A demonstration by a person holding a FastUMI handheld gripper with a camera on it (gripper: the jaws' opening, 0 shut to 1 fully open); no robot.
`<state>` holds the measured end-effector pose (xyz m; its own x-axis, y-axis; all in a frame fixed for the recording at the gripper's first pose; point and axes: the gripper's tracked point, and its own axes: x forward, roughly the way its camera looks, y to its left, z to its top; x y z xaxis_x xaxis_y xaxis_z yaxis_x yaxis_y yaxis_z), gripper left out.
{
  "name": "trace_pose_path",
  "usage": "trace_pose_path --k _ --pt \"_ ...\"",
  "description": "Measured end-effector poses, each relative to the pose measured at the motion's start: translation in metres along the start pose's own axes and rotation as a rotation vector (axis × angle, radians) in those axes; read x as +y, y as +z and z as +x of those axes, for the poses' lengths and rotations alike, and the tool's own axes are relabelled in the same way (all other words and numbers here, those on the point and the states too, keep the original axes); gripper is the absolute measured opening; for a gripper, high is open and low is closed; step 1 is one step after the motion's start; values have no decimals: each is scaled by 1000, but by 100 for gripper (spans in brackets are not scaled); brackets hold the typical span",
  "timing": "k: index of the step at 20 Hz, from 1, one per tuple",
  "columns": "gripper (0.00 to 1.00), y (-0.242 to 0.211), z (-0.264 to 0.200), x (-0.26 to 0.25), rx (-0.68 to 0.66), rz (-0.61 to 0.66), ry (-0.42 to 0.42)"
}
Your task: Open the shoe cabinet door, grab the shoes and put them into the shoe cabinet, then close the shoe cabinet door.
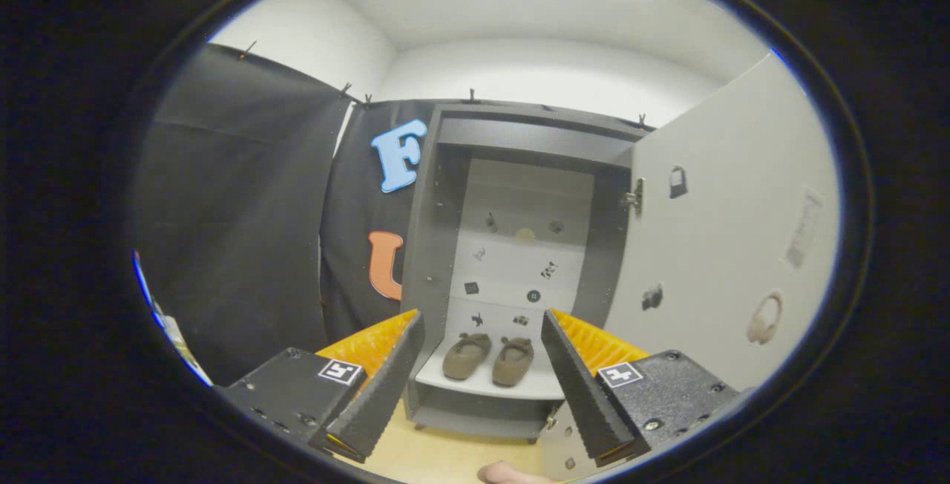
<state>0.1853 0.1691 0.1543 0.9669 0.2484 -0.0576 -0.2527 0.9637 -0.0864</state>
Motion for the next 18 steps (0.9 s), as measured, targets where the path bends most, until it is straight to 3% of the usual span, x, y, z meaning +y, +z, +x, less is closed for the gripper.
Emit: trace_pose_path --k 4,11,18 --pt "100 14 -74 -34 -9 -25 -12" --pt "100 23 -198 -140 -122 -33 -162" --pt "100 -33 -234 -251 -59 14 -296"
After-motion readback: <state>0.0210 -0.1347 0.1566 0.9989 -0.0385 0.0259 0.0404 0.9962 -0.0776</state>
